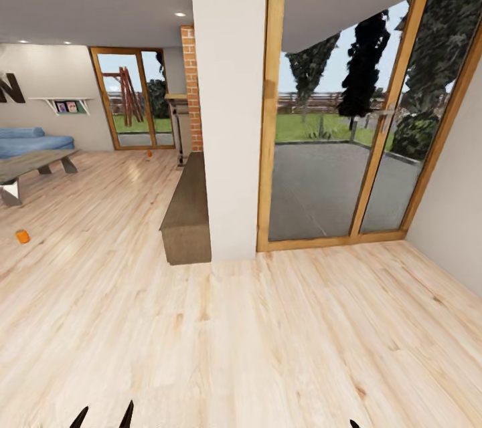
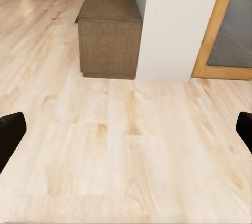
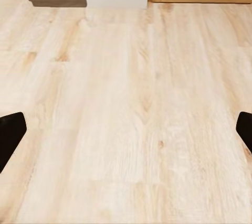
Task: Put the three can of soda from the living room inside the tash can in the kitchen.
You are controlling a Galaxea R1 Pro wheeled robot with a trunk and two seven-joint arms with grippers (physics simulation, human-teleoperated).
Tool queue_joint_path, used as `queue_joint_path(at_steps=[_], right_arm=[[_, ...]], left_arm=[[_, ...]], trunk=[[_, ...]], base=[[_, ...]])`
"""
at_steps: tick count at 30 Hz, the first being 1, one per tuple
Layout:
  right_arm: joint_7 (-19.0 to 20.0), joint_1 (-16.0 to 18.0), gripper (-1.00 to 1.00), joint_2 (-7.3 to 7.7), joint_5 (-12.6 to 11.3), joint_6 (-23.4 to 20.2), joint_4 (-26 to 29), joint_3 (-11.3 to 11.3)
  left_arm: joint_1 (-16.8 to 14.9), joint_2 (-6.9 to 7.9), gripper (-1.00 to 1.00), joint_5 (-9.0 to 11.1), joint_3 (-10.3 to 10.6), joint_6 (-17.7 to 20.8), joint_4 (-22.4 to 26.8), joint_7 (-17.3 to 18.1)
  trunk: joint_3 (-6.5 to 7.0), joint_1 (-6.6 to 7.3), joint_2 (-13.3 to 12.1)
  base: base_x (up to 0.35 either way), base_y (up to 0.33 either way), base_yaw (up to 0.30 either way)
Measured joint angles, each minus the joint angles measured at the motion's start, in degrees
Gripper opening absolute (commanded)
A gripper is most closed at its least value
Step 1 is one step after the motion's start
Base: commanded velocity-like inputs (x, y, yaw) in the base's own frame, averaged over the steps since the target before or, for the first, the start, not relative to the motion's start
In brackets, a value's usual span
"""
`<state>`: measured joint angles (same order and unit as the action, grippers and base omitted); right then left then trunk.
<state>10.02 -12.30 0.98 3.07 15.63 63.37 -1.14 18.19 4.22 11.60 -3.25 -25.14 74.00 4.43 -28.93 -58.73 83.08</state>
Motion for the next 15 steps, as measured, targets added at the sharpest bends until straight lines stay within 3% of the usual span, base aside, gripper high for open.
queue_joint_path(at_steps=[5,15], right_arm=[[0.0,0.0,1.0,-0.08,0.01,-0.01,-0.27,0.0],[0.0,0.0,1.0,-0.1,0.08,0.01,-0.67,0.0]], left_arm=[[0.0,-0.01,1.0,0.0,0.0,0.0,0.0,0.04],[0.0,-0.01,1.0,0.01,0.0,0.0,0.06,0.02]], trunk=[[-0.02,0.0,0.0],[-0.02,0.0,0.0]], base=[[0.0,-0.088,0.24],[0.0,-0.254,0.242]])
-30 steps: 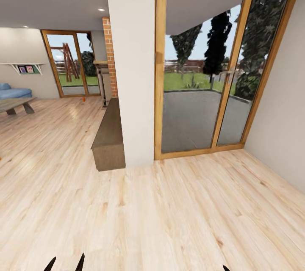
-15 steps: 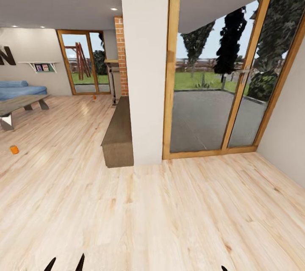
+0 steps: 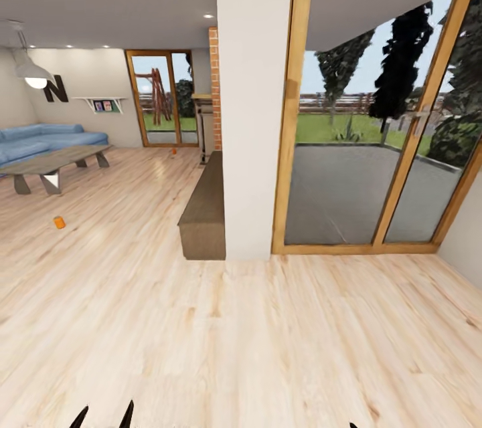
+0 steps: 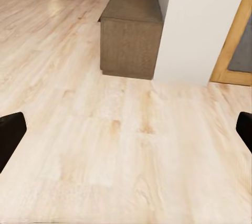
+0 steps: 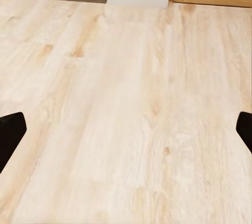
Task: Put the three can of soda from the living room inside the tash can in the kitchen.
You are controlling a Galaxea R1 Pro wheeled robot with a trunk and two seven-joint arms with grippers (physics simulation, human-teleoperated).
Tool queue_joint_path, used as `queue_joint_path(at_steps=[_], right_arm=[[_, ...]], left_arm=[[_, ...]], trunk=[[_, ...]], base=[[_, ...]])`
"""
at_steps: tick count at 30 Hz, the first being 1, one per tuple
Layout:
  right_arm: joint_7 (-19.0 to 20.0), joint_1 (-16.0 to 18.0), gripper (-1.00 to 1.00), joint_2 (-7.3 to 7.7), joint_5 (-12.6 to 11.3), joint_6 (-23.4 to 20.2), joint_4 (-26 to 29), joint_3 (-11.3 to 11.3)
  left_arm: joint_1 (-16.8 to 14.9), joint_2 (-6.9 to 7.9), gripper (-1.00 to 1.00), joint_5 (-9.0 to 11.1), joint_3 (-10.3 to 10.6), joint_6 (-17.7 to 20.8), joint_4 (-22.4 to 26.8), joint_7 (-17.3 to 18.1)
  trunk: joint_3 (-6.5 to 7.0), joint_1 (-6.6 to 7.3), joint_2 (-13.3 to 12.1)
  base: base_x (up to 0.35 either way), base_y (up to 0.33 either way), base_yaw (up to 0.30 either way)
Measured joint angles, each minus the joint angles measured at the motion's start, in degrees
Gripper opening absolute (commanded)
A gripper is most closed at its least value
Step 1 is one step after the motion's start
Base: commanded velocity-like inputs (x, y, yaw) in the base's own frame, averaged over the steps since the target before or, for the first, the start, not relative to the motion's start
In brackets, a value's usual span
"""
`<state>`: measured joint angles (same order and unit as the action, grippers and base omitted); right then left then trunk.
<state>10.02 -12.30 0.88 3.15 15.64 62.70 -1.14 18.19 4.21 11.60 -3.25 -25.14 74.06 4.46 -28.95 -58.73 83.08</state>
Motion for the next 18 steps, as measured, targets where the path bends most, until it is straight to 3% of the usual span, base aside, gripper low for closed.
queue_joint_path(at_steps=[8,18], right_arm=[[0.0,0.0,1.0,0.0,0.01,0.01,-0.17,0.0],[0.0,0.0,1.0,-0.03,0.08,0.01,-0.64,0.0]], left_arm=[[0.0,-0.06,1.0,0.0,0.0,0.0,0.01,0.01],[0.0,-0.07,1.0,0.0,0.0,0.0,-0.02,0.02]], trunk=[[0.0,0.0,0.0],[0.0,0.0,0.0]], base=[[-0.046,-0.276,0.243],[-0.248,-0.157,0.244]])
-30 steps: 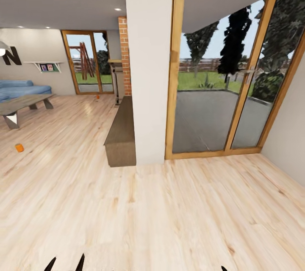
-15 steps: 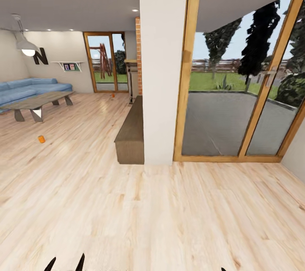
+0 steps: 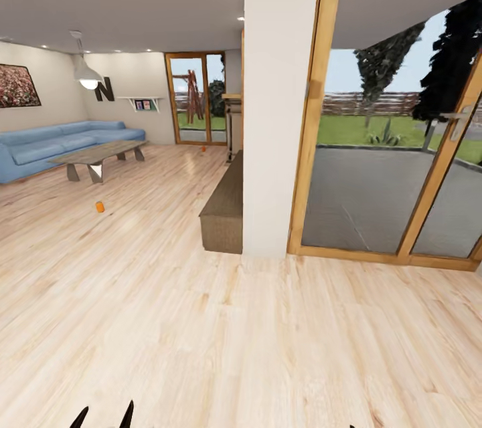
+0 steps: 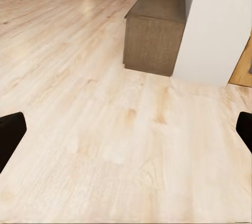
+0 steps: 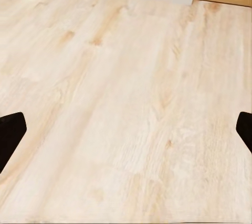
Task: Put the three can of soda from the living room inside the tash can in the kitchen.
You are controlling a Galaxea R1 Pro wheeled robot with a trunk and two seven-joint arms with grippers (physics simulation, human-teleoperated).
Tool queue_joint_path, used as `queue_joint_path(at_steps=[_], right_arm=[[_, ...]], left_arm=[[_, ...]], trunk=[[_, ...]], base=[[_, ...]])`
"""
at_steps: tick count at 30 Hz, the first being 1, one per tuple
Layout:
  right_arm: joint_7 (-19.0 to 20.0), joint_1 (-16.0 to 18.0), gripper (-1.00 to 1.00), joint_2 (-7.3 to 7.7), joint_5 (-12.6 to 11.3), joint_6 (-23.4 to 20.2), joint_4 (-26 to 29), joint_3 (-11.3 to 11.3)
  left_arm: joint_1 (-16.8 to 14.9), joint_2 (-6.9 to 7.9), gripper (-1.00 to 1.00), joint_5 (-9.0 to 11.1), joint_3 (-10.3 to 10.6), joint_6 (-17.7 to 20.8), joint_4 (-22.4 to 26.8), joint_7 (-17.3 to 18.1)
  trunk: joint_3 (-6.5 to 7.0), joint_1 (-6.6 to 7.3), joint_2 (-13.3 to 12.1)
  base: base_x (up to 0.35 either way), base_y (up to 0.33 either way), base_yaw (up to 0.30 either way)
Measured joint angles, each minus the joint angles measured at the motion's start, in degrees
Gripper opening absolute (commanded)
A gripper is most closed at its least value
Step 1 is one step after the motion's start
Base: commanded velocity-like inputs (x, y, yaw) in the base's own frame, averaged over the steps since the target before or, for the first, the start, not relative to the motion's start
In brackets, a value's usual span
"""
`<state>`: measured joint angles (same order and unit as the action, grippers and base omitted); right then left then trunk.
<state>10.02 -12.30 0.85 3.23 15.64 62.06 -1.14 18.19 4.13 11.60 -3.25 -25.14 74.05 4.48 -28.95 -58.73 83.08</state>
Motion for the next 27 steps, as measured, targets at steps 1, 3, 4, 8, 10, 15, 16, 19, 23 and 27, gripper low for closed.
queue_joint_path(at_steps=[1,3,4,8,10,15,16,19,23,27], right_arm=[[0.0,0.0,1.0,-0.03,0.0,0.0,-0.02,0.0],[0.0,0.0,1.0,-0.15,0.01,0.0,-0.05,0.0],[0.0,0.0,1.0,-0.24,0.02,0.0,-0.09,0.0],[0.0,0.0,1.0,-0.34,0.16,0.0,-0.15,0.0],[0.0,0.0,1.0,-0.36,0.2,0.0,-0.16,0.0],[0.0,0.0,1.0,-0.4,0.27,0.0,-0.34,0.03],[0.0,0.0,1.0,-0.4,0.29,0.0,-0.41,0.11],[0.0,0.0,1.0,-0.41,0.29,0.0,-0.51,0.56],[0.0,0.0,1.0,-0.41,0.3,0.0,-0.54,0.75],[0.0,0.0,1.0,-0.41,0.31,0.0,-0.54,0.77]], left_arm=[[0.0,0.0,1.0,0.0,0.0,0.0,0.01,0.0],[0.0,0.0,1.0,0.0,0.0,0.0,0.01,0.0],[0.0,0.0,1.0,0.0,0.0,0.0,-0.01,0.0],[0.0,0.0,1.0,0.0,0.0,0.0,-0.01,0.0],[0.0,-0.02,1.0,0.0,0.0,0.0,-0.01,0.0],[0.0,-0.01,1.0,0.0,0.0,0.0,0.02,-0.01],[0.0,-0.01,1.0,0.0,0.0,0.0,0.01,-0.01],[0.0,0.01,1.0,0.0,0.0,-0.02,0.03,0.0],[0.04,0.06,1.0,0.0,0.0,-0.05,0.04,0.0],[0.07,0.07,1.0,0.02,0.0,-0.07,0.05,0.0]], trunk=[[0.0,0.0,0.0],[0.0,0.0,0.0],[0.0,0.0,0.0],[0.0,0.0,0.0],[0.0,0.0,0.0],[0.0,0.0,0.0],[0.0,0.0,0.0],[0.0,0.0,0.0],[0.0,0.0,0.0],[0.0,0.0,0.0]], base=[[-0.312,-0.037,0.244],[-0.317,-0.024,0.244],[-0.32,-0.015,0.244],[-0.322,-0.009,0.244],[-0.324,-0.004,0.244],[-0.325,0.028,0.244],[-0.325,0.079,0.244],[-0.307,0.106,0.244],[-0.134,0.044,0.244],[-0.006,0.012,0.245]])
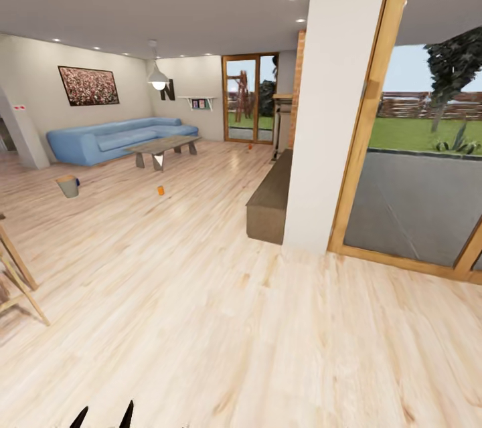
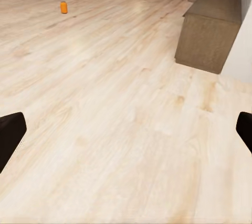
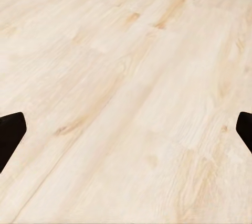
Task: Put the three can of soda from the living room inside the tash can in the kitchen.
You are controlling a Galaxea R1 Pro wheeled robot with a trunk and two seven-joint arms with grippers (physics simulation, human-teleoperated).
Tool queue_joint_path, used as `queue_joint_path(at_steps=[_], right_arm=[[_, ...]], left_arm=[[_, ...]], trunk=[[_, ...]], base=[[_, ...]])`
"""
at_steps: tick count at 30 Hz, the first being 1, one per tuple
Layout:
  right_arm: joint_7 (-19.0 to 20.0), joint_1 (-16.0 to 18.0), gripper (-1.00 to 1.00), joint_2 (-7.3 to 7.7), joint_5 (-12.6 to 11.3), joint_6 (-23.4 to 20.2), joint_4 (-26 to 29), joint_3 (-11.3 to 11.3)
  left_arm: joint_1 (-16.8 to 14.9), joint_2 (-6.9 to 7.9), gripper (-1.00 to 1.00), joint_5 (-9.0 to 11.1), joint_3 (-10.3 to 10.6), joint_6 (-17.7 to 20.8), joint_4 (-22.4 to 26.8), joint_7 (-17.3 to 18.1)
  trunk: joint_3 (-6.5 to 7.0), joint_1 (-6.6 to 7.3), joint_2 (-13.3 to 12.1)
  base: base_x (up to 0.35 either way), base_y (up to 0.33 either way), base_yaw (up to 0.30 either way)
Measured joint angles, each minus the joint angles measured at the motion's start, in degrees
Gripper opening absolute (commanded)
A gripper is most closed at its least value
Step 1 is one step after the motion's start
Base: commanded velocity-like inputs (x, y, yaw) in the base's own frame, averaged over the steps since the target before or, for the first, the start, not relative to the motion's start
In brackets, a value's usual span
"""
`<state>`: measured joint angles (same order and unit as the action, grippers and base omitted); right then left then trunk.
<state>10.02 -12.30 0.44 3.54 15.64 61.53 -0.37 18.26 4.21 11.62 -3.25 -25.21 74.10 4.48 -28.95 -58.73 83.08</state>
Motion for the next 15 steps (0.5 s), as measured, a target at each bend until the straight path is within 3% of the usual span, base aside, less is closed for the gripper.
queue_joint_path(at_steps=[5,15], right_arm=[[0.0,0.0,1.0,0.0,0.03,0.0,0.0,0.01],[0.0,0.0,1.0,0.0,0.06,0.0,0.0,0.51]], left_arm=[[0.01,0.01,1.0,0.0,0.0,0.02,0.03,0.06],[0.02,0.01,1.0,0.0,0.0,-0.02,0.08,0.09]], trunk=[[0.0,0.0,0.0],[0.0,0.0,0.0]], base=[[0.142,0.004,0.245],[0.307,0.0,0.245]])
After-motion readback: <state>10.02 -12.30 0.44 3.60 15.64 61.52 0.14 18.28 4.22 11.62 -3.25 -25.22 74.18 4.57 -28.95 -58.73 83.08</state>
